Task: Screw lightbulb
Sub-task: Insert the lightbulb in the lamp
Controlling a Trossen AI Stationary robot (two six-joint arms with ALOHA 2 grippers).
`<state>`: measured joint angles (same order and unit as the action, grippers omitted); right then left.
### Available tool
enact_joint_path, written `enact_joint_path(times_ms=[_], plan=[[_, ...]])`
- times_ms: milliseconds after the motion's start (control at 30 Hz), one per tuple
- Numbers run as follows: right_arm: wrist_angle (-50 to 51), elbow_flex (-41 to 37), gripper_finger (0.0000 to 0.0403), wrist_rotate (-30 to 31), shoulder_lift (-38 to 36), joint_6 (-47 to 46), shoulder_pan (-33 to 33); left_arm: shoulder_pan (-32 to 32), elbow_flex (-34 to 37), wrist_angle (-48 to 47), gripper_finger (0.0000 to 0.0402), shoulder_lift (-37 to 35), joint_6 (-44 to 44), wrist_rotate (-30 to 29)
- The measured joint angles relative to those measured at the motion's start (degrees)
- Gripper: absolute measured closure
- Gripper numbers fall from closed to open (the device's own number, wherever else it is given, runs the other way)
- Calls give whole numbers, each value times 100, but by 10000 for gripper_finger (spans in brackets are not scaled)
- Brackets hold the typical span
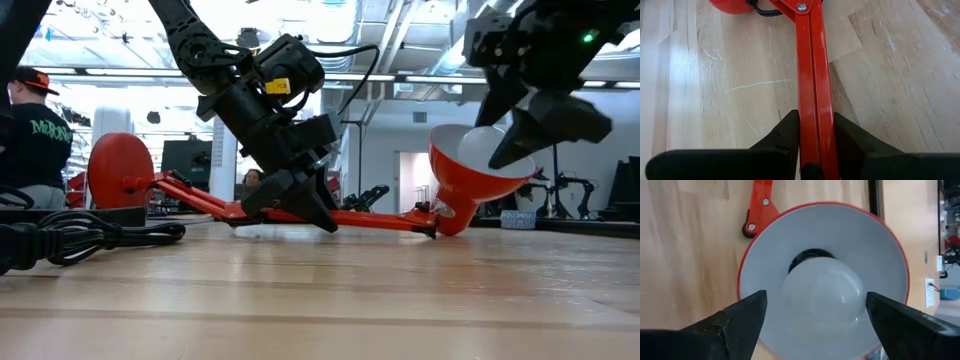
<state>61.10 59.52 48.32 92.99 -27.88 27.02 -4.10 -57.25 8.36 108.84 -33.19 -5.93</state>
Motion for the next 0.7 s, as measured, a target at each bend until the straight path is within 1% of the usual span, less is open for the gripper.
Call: enact_joint_path(times_ms=[133,267,500,700], plan=[[-29,-15,45,20,0,176,-101,0,0,0,320,0,0,0],[-112,-85,49,-12,0,290,-250,0,0,0,320,0,0,0],[-360,-181,81,-44,0,308,-396,0,0,3,320,0,0,0],[-354,-181,106,-55,0,183,-467,-2,0,18,320,0,2,-11]])
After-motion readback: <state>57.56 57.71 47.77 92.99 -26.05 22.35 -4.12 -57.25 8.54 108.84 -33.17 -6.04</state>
